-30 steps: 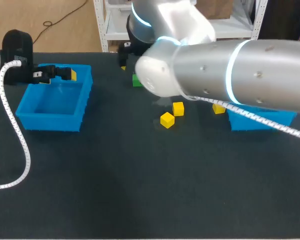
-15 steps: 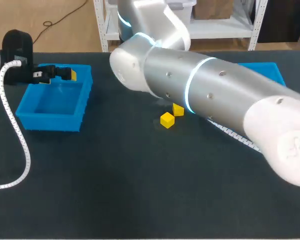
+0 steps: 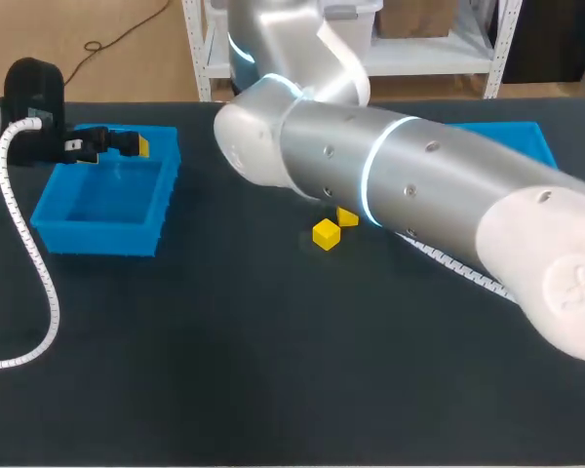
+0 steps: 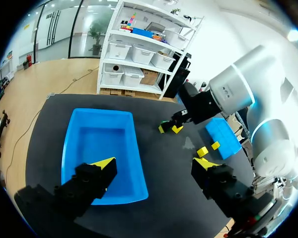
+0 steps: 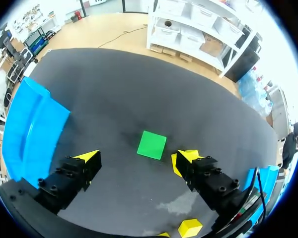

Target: Put the green cubes in the right bin and the yellow cubes in the left bin.

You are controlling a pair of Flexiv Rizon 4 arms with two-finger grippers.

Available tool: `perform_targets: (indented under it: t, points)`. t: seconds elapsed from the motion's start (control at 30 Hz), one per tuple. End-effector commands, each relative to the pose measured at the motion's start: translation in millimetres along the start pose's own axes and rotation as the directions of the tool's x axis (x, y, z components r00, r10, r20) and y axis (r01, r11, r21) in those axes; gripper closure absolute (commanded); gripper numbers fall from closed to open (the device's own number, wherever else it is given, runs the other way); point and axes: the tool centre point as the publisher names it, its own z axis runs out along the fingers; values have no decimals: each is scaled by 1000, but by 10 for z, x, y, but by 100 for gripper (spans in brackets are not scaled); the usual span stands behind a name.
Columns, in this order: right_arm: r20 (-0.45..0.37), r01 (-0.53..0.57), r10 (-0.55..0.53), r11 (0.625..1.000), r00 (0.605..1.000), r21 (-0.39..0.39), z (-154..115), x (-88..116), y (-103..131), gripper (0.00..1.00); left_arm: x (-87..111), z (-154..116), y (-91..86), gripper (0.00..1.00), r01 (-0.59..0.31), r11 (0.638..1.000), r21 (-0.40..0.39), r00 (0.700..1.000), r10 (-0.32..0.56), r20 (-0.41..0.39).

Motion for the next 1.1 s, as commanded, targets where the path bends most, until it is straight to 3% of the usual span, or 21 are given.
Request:
perform_targets:
  t: [0.03,0.4,0.7,0.73,0.77,0.8,0.83,1.1]
  points:
    - [-51,5,-4,1000,999,5,100,-147,25,0,15,4,33,0,-3,1000,15,1000,3,8]
    - [-54,-2,3,1000,999,22,260,-249,-7,0,15,4,33,0,-3,1000,15,1000,3,8]
    - [-63,3,-1,1000,998,18,380,-320,104,0,15,4,33,0,-3,1000,15,1000,3,8]
    - [-64,2,-1,1000,998,19,388,-320,109,11,15,4,33,0,-3,1000,15,1000,3,8]
    - [-67,-3,5,1000,998,24,398,-318,113,51,15,4,33,0,-3,1000,15,1000,3,8]
    - [-69,-5,7,999,998,31,406,-315,117,80,15,4,33,0,-3,1000,15,1000,3,8]
    - [-71,-7,9,999,997,32,415,-308,123,100,15,4,33,0,-3,1000,15,1000,3,8]
    - [-67,9,-5,999,998,51,358,-189,102,100,15,4,33,0,-3,1000,15,1000,3,8]
